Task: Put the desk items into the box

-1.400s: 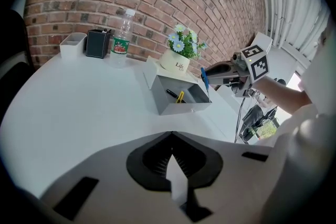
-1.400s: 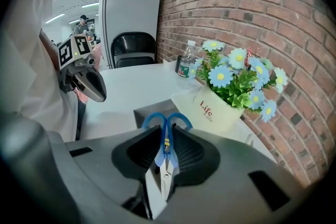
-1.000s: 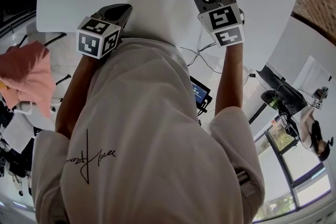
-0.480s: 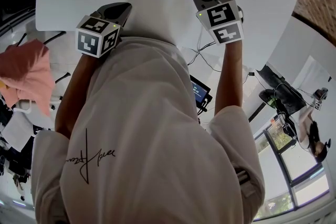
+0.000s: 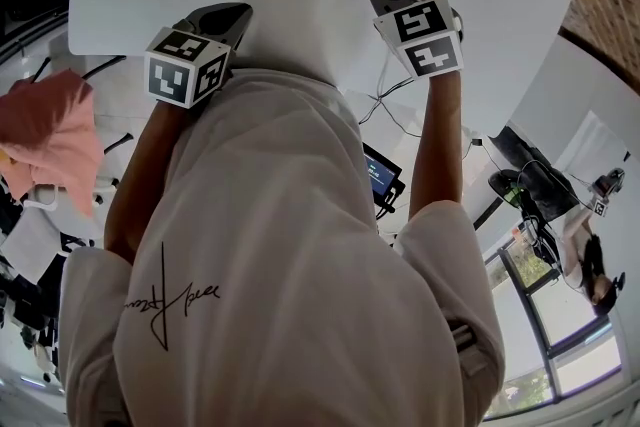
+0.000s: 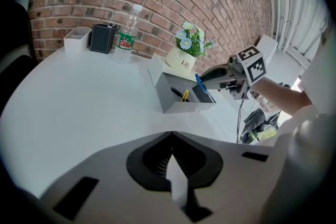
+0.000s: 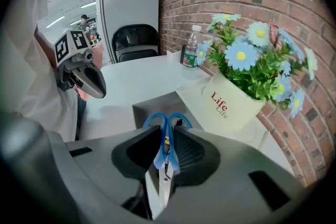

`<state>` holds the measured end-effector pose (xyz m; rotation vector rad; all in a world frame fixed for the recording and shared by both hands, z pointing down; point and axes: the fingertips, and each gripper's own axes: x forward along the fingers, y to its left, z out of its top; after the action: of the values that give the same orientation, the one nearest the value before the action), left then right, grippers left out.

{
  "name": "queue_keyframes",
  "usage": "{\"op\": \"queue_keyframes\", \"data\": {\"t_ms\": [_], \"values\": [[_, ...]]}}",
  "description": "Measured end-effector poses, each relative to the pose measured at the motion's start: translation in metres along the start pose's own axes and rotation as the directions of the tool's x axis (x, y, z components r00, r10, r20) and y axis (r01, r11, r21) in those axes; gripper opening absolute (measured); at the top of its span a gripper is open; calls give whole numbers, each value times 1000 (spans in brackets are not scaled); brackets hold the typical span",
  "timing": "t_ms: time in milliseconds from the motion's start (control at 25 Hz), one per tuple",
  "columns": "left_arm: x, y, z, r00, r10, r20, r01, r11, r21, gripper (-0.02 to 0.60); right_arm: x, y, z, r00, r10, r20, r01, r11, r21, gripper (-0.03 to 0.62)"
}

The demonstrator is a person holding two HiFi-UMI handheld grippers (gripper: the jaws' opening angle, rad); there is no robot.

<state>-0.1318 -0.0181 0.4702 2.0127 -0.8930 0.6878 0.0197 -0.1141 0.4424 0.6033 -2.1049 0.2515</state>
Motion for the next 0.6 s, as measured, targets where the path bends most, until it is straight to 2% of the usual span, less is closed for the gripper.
{"op": "queue_keyframes", "data": {"t_ms": [600], "values": [[1, 7, -4, 1000, 8, -5, -8, 1000, -20, 5, 23, 1, -10, 998, 18, -59, -18, 1000, 2, 100]]}}
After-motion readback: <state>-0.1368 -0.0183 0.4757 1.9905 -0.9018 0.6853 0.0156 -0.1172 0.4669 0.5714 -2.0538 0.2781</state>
